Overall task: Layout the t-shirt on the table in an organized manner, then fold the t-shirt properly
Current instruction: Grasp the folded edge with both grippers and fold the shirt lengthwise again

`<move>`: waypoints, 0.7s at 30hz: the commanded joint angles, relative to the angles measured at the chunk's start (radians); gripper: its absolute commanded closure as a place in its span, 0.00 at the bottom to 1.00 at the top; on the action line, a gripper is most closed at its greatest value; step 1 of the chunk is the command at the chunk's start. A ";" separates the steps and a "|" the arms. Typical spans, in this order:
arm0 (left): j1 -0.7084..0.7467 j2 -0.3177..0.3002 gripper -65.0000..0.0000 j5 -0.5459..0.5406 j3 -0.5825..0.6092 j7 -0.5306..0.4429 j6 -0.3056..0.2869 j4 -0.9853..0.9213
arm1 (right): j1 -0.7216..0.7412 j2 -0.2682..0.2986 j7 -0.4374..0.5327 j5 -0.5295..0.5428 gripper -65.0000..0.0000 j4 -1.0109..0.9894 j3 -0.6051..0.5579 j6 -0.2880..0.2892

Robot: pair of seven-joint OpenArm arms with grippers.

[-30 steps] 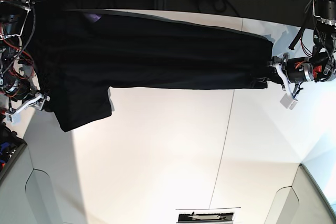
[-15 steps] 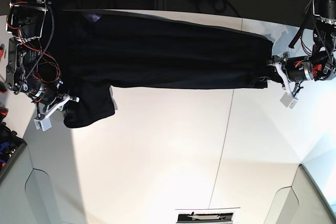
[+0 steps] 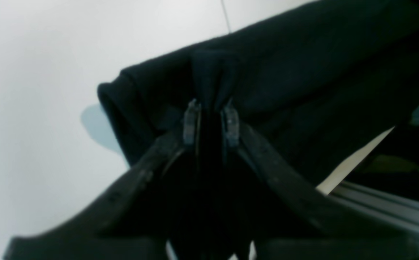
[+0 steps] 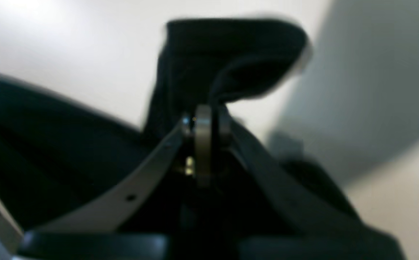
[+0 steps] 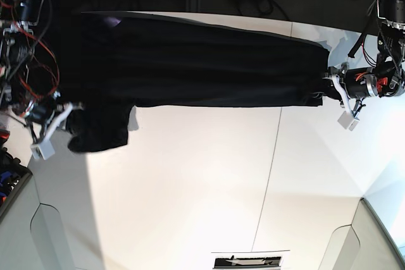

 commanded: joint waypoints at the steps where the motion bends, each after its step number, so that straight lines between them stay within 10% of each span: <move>1: -0.016 -0.029 0.82 -0.013 -0.008 -0.005 -0.009 0.014 | -0.013 0.024 0.017 0.029 1.00 0.055 0.007 0.006; 11: -0.016 -0.042 0.82 -0.014 -0.008 -0.005 -0.009 0.014 | -0.354 0.061 0.011 0.063 1.00 0.373 0.168 0.007; 19: -0.016 -0.042 0.57 -0.041 -0.008 -0.005 -0.009 0.014 | -0.476 0.055 -0.019 0.071 1.00 0.424 0.208 0.007; 21: -0.016 -0.042 0.57 -0.042 -0.008 -0.005 -0.009 0.014 | -0.496 0.056 -0.019 0.067 0.72 0.424 0.208 0.007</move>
